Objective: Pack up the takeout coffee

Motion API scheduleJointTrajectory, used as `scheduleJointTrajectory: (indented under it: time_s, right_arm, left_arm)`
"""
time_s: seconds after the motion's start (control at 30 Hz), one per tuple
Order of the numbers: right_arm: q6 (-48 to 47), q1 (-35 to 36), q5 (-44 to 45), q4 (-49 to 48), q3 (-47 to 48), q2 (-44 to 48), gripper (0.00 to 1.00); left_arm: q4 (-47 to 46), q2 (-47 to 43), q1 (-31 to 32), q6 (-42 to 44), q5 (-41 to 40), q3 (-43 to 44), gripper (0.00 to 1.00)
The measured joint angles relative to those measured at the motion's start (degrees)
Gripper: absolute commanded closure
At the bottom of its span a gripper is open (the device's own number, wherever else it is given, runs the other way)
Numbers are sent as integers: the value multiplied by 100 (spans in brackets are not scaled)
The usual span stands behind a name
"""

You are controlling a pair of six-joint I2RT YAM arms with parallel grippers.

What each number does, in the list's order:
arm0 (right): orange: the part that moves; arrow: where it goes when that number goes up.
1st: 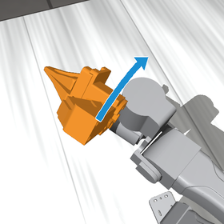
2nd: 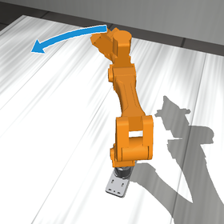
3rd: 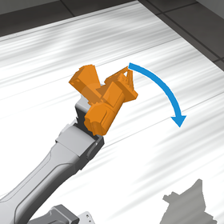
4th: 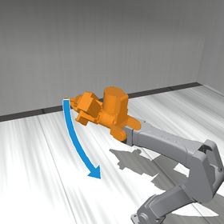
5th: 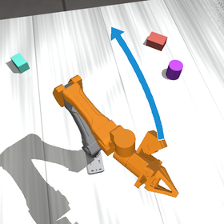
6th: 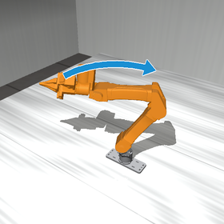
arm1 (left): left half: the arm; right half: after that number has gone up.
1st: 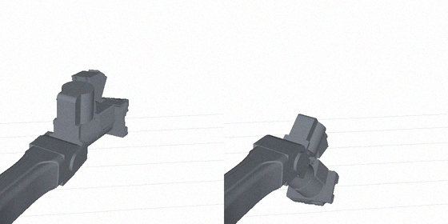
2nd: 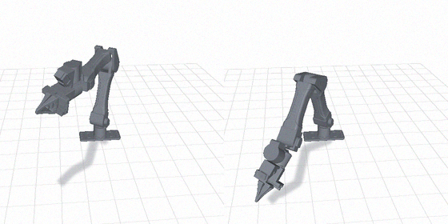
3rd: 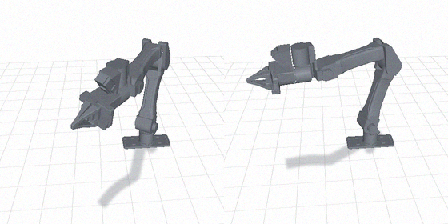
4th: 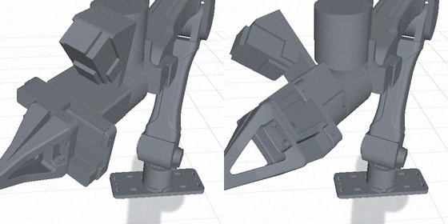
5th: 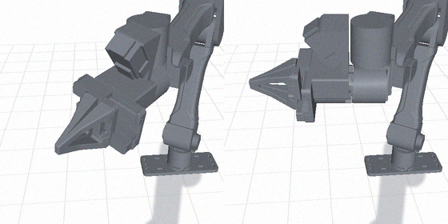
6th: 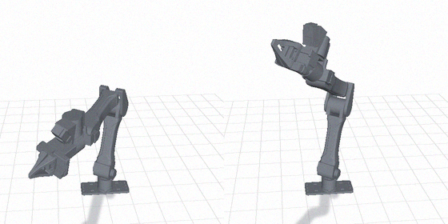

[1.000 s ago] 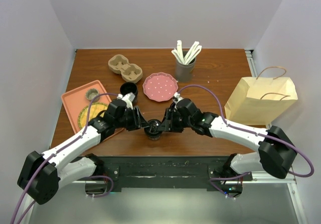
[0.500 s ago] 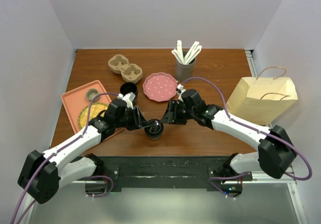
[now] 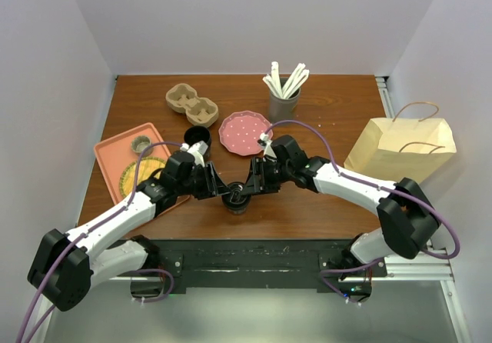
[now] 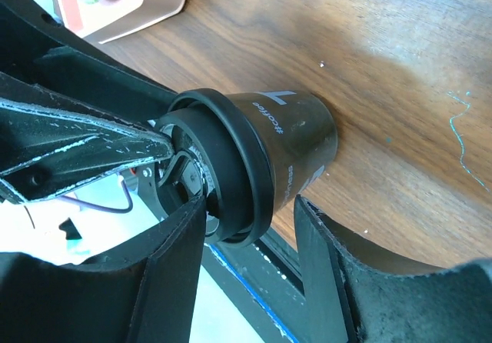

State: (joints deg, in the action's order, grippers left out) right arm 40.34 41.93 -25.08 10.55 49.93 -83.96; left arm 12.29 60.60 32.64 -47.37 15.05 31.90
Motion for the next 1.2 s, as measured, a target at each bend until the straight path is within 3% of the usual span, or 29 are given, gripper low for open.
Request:
scheduleJointTrajectory:
  time_s: [0.23,0.47,0.67,1.1,1.2]
  right_arm:
    - [-28,-24,-98,-162,-17,-9,48]
    - [22,-127,-192,-376,-142,-9,66]
    - [129,-192,-354,-831,-442,42,70]
    - [426,-286,-531,-2009,-1134,85,69]
    - [450,-308,-590,-2175,-1215,72,64]
  left_arm:
    - [-4,2,0,-2,0,0,59]
    - [-7,4,0,-2,-2,0,59]
    - [-26,20,0,0,-4,-4,59]
    - [-236,-35,0,-13,-2,-168,60]
    - [-286,-61,0,-33,-2,-210,60]
